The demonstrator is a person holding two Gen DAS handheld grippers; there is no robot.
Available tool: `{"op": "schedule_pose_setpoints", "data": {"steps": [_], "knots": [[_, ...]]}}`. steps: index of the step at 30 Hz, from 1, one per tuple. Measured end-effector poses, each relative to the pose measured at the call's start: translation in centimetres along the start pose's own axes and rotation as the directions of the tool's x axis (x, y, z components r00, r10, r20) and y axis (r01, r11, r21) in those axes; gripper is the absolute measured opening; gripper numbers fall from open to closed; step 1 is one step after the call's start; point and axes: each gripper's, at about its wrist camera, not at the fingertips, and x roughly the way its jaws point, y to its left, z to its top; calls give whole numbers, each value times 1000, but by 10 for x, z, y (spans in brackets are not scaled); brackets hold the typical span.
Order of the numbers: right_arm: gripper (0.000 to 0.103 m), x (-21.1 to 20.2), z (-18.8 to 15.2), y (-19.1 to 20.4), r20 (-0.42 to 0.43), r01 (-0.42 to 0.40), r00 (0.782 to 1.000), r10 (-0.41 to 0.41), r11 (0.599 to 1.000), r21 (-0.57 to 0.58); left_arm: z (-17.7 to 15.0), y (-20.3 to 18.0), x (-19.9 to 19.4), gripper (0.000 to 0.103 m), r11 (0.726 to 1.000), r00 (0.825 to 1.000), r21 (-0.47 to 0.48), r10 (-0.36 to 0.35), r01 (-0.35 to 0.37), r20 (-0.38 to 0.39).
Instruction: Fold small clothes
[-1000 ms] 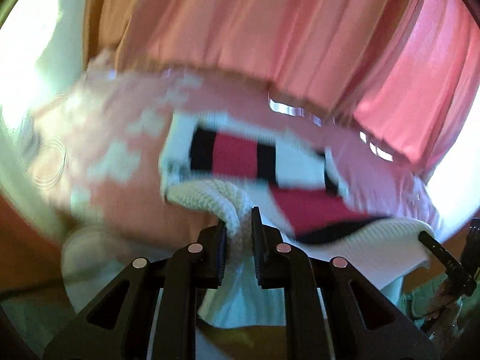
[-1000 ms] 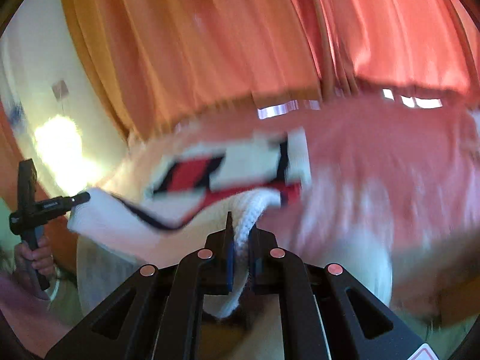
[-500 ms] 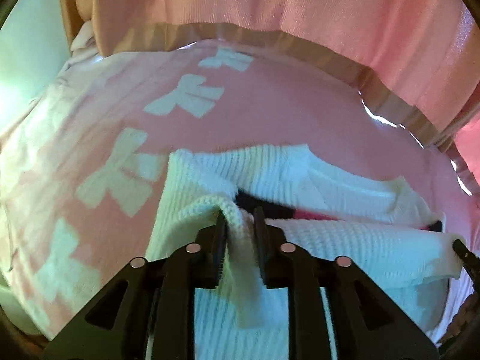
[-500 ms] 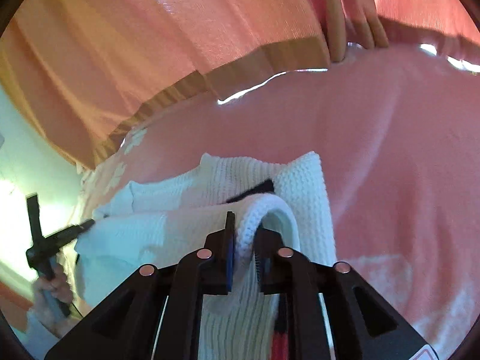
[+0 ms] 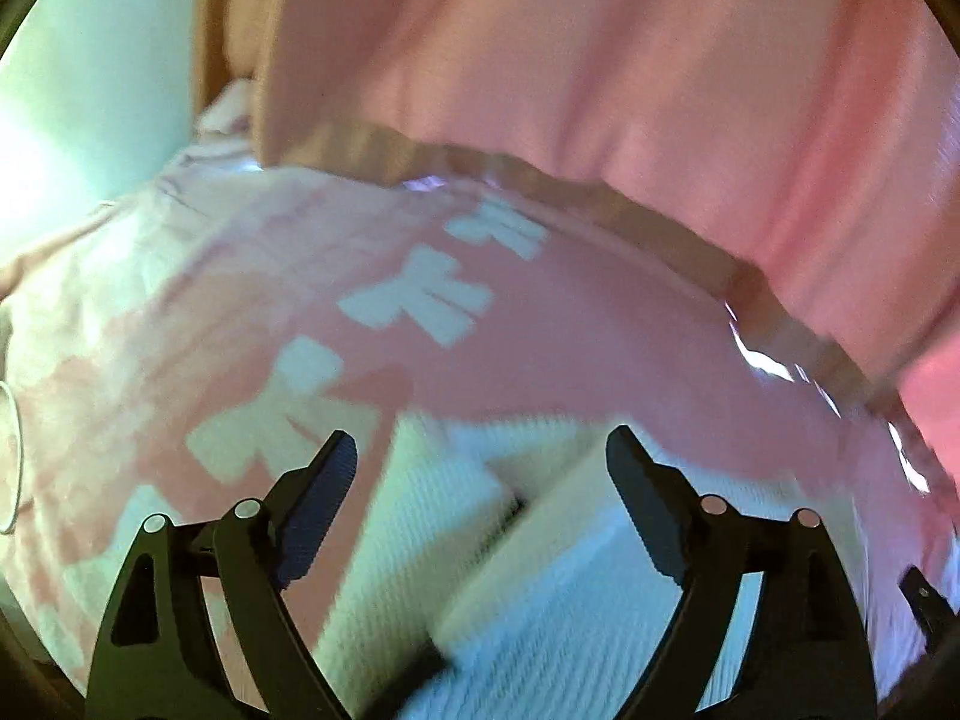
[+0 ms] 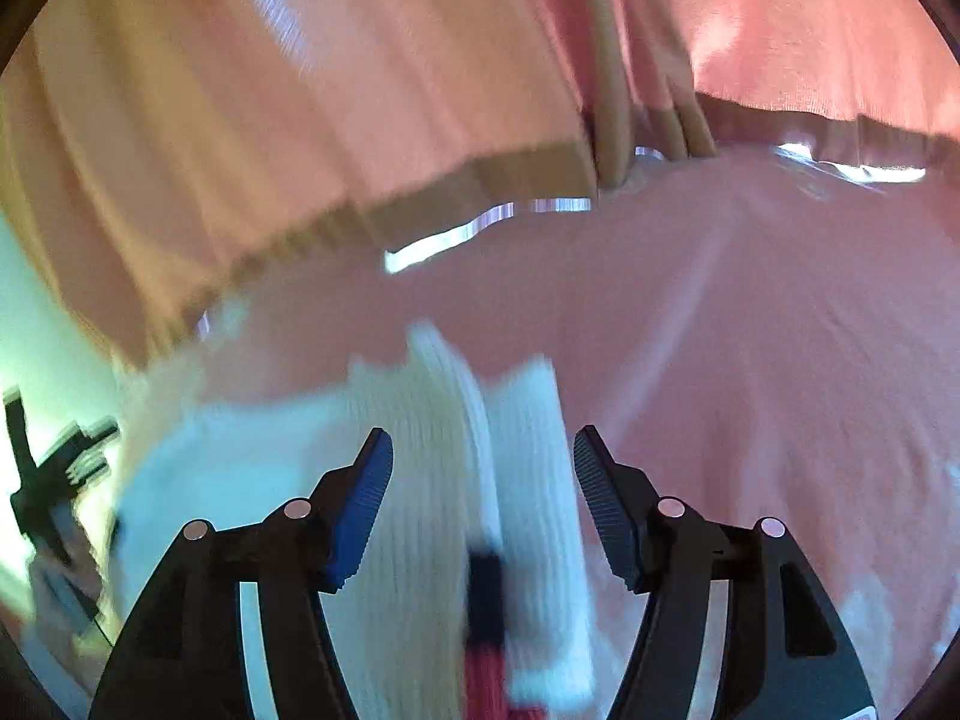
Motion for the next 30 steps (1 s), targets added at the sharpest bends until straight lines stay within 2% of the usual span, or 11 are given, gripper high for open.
{"op": "schedule_pose_setpoints", "data": {"steps": [6,9,10,12,15,19,23,26,28,29,30], "knots": [[62,-3,-61,3,-151,-3,988,2,1000,-4,-44,0,-5,90,993,993,119,4,9,-115],[54,-10,-77,12,-120,47,991,-53,998,-52,-59,5,-7,86,984,989,176,28,-2,-142],[47,-11,-79,16,-107,63,992,-71,995,-71,-63,7,-7,79,983,988,184,26,2,-150],[7,-12,-83,21,-90,80,992,-90,991,-106,-69,9,-6,43,974,985,225,69,-32,-160],[6,-22,-80,25,-56,52,997,-58,993,-103,-66,16,-11,18,978,985,205,69,-35,-161],[6,-59,-77,17,-10,9,1000,-9,999,-45,-64,32,-36,14,992,980,124,-9,34,-197],[6,-43,-90,0,-177,91,980,-94,996,-24,-82,53,-27,9,998,955,59,14,3,-295],[9,-32,-90,8,-209,154,963,-170,984,-91,-80,46,-34,12,994,961,105,50,-22,-273],[11,-39,-86,12,-182,128,973,-142,988,-87,-75,38,-49,13,993,969,120,51,-22,-241],[14,-45,-80,14,-156,115,980,-127,990,-84,-70,31,-60,17,990,978,140,41,-13,-203],[17,-49,-75,15,-139,110,983,-122,989,-94,-66,24,-68,35,987,984,160,36,-8,-174]]}}
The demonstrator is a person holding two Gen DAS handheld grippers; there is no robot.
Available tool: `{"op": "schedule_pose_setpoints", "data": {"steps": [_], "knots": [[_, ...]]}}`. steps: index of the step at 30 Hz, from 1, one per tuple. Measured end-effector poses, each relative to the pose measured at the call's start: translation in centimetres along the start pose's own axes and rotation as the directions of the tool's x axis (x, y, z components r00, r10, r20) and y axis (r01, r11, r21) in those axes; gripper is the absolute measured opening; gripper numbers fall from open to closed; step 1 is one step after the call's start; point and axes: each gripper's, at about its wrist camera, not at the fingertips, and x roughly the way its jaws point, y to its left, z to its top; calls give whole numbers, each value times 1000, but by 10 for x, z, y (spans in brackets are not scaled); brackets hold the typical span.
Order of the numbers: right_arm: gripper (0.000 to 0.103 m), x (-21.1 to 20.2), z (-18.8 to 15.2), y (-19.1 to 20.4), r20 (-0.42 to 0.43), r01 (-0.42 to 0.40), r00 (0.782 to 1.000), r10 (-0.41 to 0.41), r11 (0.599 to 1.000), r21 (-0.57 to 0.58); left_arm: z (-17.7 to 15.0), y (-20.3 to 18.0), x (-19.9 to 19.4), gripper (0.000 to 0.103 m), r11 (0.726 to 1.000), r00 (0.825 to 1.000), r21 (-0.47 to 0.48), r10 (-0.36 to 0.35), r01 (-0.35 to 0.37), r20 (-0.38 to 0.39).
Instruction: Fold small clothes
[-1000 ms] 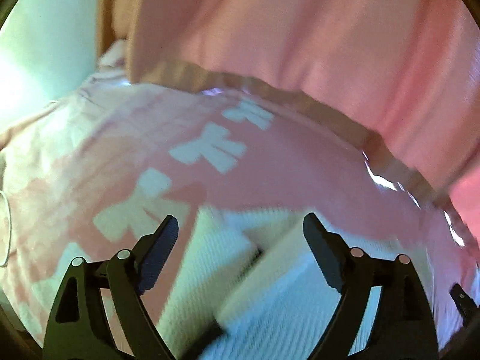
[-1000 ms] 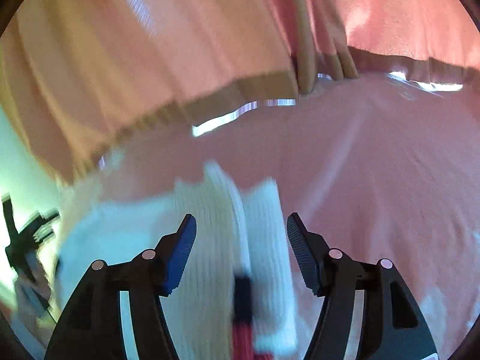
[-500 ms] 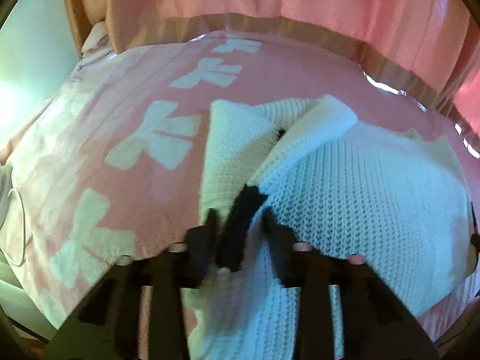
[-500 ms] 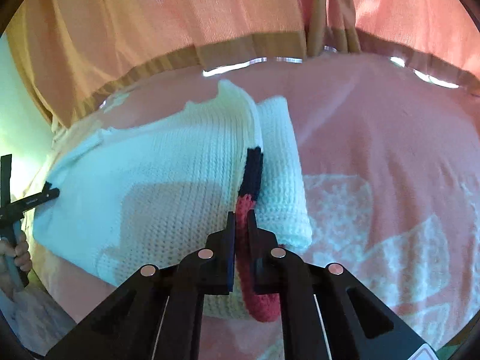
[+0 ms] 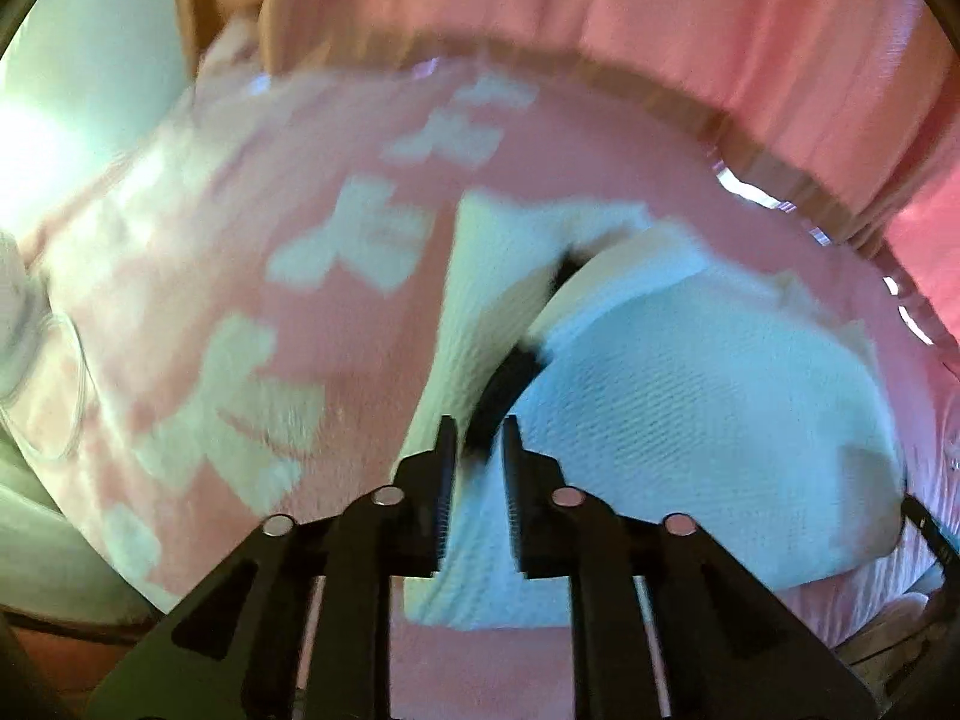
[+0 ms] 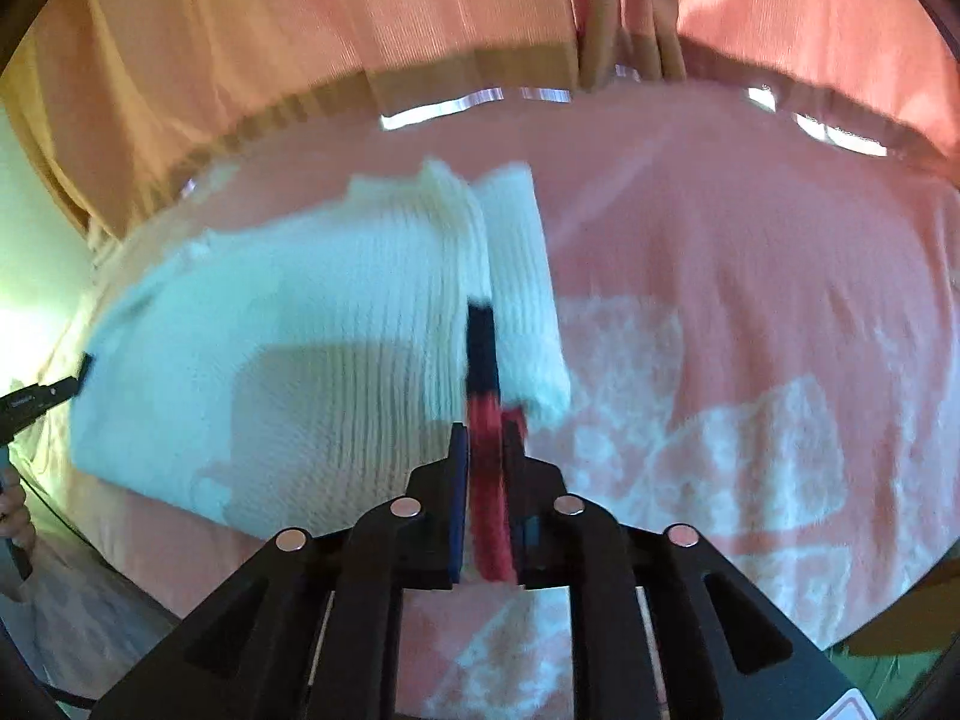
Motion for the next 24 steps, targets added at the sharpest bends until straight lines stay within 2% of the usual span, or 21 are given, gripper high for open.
{"op": "schedule_pose_setpoints", "data": {"steps": [1,2,3,5,7,9,10,11,12,13,14,15,16,17,19,20,21,23,24], "knots": [[20,-3,6,1,17,-8,1000,8,1000,-10,6,-10,-7,48,1000,999,29,1,-2,34],[29,-3,16,3,40,-26,999,26,1000,-15,12,-19,-9,68,999,998,48,-2,-1,64],[38,-1,28,6,62,-41,997,42,999,-23,15,-25,-10,75,998,996,61,-6,0,88],[44,10,49,14,84,-40,995,44,998,-48,28,-48,4,82,991,994,131,-1,-14,113],[45,28,67,19,84,-29,996,35,997,-67,40,-66,29,83,981,996,192,8,-24,84],[47,55,83,23,43,-48,998,51,997,-61,54,-78,65,82,976,999,214,32,-39,34],[47,67,89,24,21,-54,998,55,997,-55,56,-79,74,78,976,999,212,40,-44,24],[47,84,94,24,-8,-51,999,50,997,-49,61,-79,89,61,979,999,203,35,-33,-7],[47,92,96,25,-21,-48,999,47,997,-52,65,-77,102,50,984,999,179,12,-4,-47],[46,100,96,26,-37,-52,998,50,997,-55,68,-73,109,46,990,998,137,-22,31,-66],[28,108,96,26,-48,-57,997,54,997,-50,70,-70,110,32,993,997,109,-45,52,-65],[10,111,95,25,-50,-70,996,68,996,-46,73,-69,109,25,994,997,96,-54,59,-54],[9,111,97,25,-44,-82,996,80,996,-40,77,-68,105,16,994,998,93,-47,50,-30],[9,100,100,24,18,-77,997,78,996,-36,82,-68,97,7,995,999,87,-52,51,10],[9,78,105,26,129,-72,988,80,995,-64,91,-62,87,7,997,996,52,-63,59,66],[9,71,108,23,176,-59,982,70,996,-66,93,-58,89,7,998,996,38,-47,45,70],[10,74,111,20,171,-48,984,57,997,-60,94,-55,96,7,999,999,31,-15,13,49],[12,108,111,11,38,4,999,-2,999,-51,92,-49,119,8,998,998,30,53,-52,-24],[12,116,108,8,5,19,1000,-19,999,-34,90,-48,125,10,998,997,31,63,-62,-42]]}}
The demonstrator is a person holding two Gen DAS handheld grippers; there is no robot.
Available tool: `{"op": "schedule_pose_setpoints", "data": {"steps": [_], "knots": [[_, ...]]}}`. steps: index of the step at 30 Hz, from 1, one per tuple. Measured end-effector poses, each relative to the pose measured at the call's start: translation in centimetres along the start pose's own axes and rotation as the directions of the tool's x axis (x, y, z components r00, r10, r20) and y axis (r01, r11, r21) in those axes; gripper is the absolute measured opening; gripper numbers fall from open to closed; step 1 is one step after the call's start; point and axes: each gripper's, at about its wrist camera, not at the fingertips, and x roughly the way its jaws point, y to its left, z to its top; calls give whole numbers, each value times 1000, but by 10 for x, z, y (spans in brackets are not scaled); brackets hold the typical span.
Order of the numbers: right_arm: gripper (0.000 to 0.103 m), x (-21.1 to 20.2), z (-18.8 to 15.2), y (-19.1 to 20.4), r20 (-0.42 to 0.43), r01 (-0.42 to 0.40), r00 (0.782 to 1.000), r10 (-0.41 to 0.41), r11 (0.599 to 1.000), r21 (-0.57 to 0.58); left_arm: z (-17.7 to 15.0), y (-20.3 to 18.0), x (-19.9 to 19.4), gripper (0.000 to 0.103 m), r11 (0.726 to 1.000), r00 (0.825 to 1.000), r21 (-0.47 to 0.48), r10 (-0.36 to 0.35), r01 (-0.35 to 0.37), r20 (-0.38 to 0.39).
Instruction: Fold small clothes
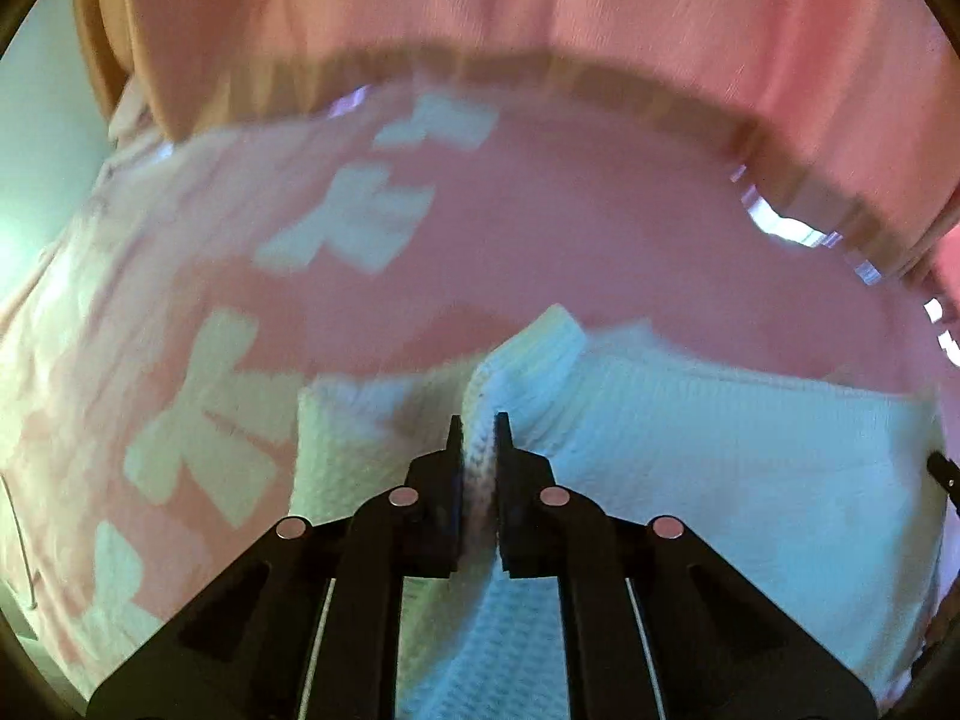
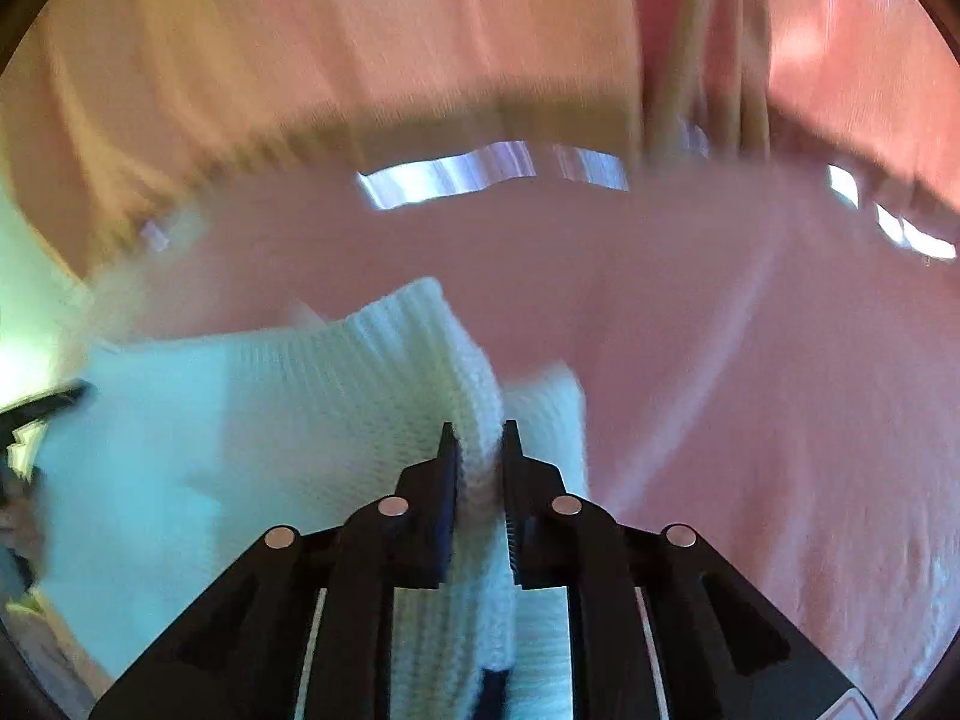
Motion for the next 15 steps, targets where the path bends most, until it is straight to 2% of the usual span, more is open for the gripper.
{"op": "schedule_pose_setpoints", "data": {"steps": [2,5,8,9,11,12,15], "knots": [[14,-16,0,1,44,-27,999,27,1000,8,-2,1,-8,10,1000,999,-9,-13,14,31],[27,-65,-10,3,149,-28,988,28,1000,-7,-8,4,-35,18,1000,996,-4,-29,29,86],[30,-95,-38,-1,162,-44,986,40,999,19,-31,13,-62,42,996,991,-29,-81,85,110],[36,-103,-56,-4,175,-50,984,43,998,31,-39,15,-68,44,994,989,-43,-94,100,112],[43,-108,-80,-8,142,-48,989,40,997,58,-61,19,-81,48,991,985,-44,-118,125,125],[43,-108,-89,-10,123,-52,992,43,996,77,-71,21,-84,57,993,986,-45,-103,110,128],[43,-105,-125,-9,58,-78,996,73,992,100,-105,37,-91,59,991,989,-94,-81,92,124]]}}
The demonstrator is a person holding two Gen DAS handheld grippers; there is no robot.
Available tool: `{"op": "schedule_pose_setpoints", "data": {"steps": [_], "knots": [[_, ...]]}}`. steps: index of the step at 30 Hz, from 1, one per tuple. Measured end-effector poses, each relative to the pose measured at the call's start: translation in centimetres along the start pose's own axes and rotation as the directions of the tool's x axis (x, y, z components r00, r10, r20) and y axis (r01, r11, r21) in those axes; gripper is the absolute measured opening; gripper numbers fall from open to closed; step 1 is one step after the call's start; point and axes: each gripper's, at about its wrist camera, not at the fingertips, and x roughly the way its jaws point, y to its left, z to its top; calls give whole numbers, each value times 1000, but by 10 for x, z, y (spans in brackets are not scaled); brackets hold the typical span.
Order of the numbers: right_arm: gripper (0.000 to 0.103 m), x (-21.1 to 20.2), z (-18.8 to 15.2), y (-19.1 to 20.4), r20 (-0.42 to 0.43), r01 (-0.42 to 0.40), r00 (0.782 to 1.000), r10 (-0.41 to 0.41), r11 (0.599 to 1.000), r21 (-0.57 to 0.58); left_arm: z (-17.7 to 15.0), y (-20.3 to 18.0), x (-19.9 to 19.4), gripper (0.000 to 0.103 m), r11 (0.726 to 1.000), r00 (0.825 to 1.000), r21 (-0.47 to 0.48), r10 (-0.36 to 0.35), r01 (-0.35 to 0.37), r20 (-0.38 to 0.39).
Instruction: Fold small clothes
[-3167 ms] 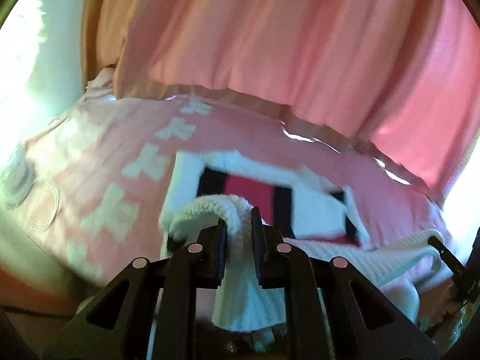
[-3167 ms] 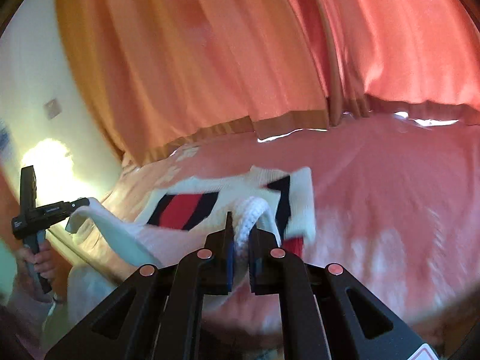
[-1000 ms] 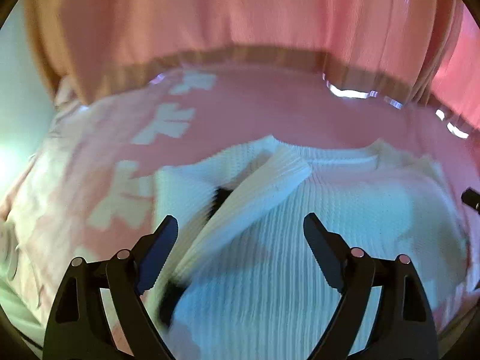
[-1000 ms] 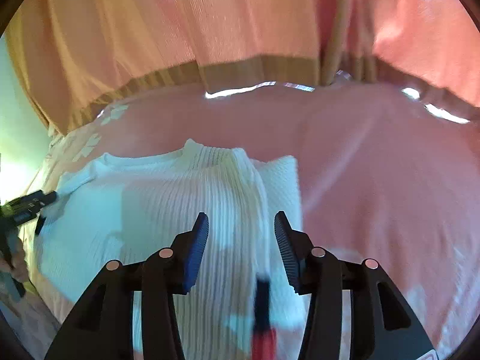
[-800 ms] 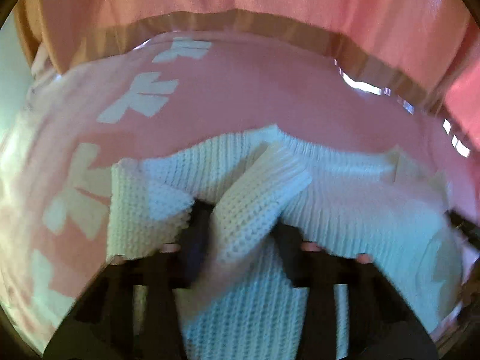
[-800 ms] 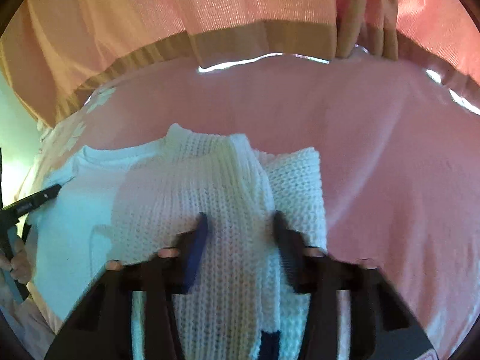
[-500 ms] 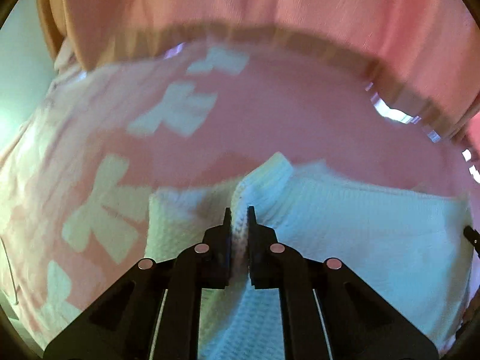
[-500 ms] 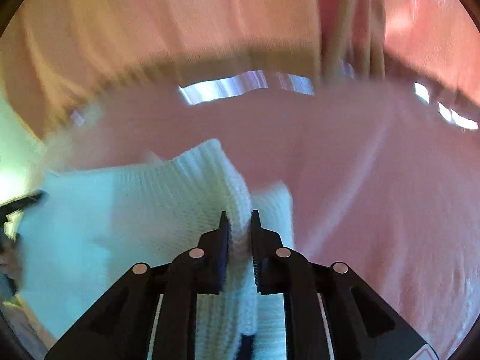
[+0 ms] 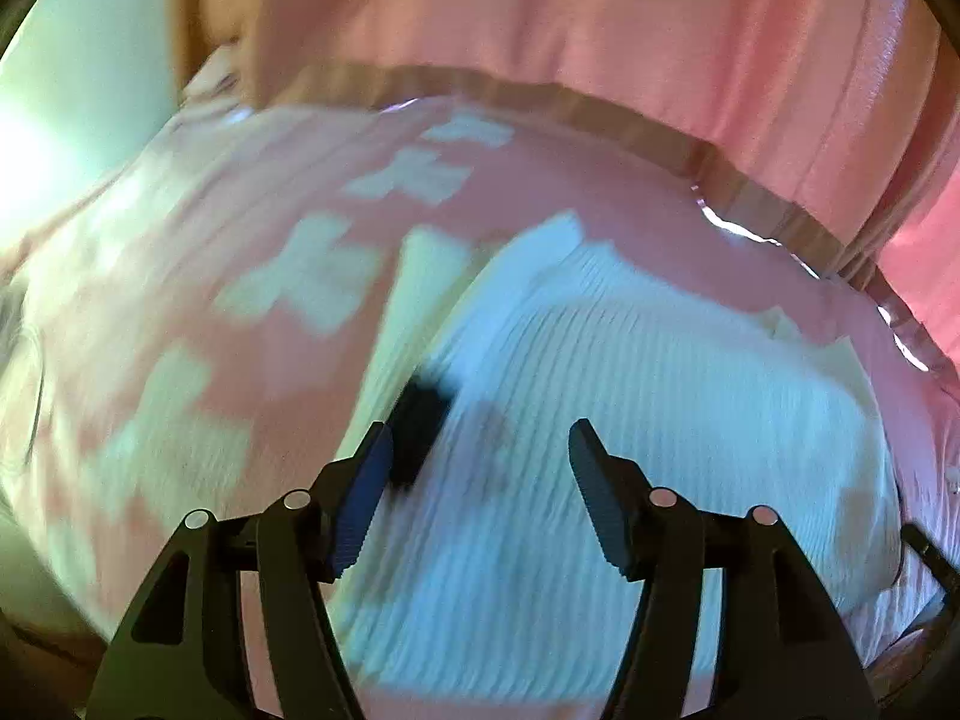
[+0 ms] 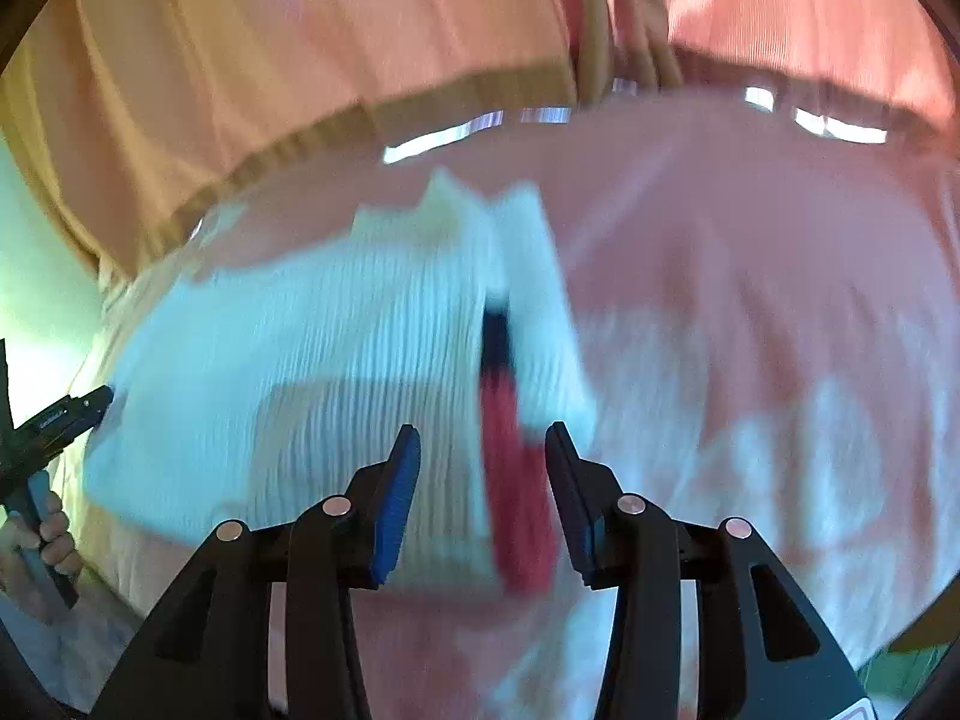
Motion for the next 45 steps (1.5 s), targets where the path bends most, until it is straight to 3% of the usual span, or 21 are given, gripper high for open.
{"op": "schedule_pose_setpoints", "data": {"steps": [2,4,5,6,8,9,11,13,14,15,18,22,25,27,29,32,35,38,41,45], "knots": [[43,3,-19,-1,-42,-5,999,5,1000,-2,-13,16,-5,60,999,1000,-48,-15,14,-13],[33,6,-25,0,-49,-3,999,3,1000,-13,-18,25,-6,59,997,1000,-70,-18,17,-14],[7,6,-25,0,-33,7,999,-8,1000,-28,-19,26,-5,53,998,1000,-63,4,-5,-14],[7,7,-23,0,-30,14,999,-15,999,-35,-19,25,-4,35,999,1000,-47,25,-25,-15],[7,0,-17,-4,0,22,1000,-22,1000,-17,-19,24,-5,11,998,998,-13,55,-55,-20],[6,-8,-16,-7,25,32,999,-31,999,-14,-19,25,-6,10,999,999,-14,49,-49,-25],[6,-26,-16,-15,75,75,994,-74,997,-6,-21,25,-6,10,997,997,4,74,-74,-33],[6,-19,-19,-29,22,113,993,-113,993,24,-25,24,-2,10,994,993,30,105,-103,-46],[6,-6,-26,-36,-47,127,991,-125,991,45,-26,22,0,10,992,992,50,120,-118,-46],[7,2,-29,-36,-76,139,988,-136,990,34,-28,21,0,10,990,990,64,131,-128,-44],[11,-2,-27,-17,-35,202,978,-206,975,-94,-28,18,-6,11,988,990,80,137,-134,-34],[18,-34,-19,-19,55,148,988,-146,988,-37,-13,0,-44,14,991,992,92,87,-95,86],[18,-51,8,-5,120,73,991,-63,994,-77,14,-23,-55,34,994,993,105,30,-42,118],[3,-47,30,10,129,20,992,-4,992,-127,34,-44,-47,38,993,995,121,-18,7,95],[1,-31,50,35,119,-10,992,35,980,-200,51,-71,-29,38,984,996,173,-52,39,70],[1,12,75,64,46,-73,995,89,960,-268,61,-100,14,38,970,1000,241,6,-11,20],[0,59,81,81,-36,-96,995,89,947,-306,59,-103,56,38,974,998,226,42,-29,-55],[0,94,86,62,-34,65,996,-80,944,-323,55,-87,80,40,984,993,174,67,-49,-101],[0,79,97,39,10,79,997,-79,981,-178,56,-86,75,41,980,995,189,79,-66,-61],[0,79,90,70,50,92,995,-81,955,-282,53,-89,71,40,975,994,203,99,-87,-47]]}}
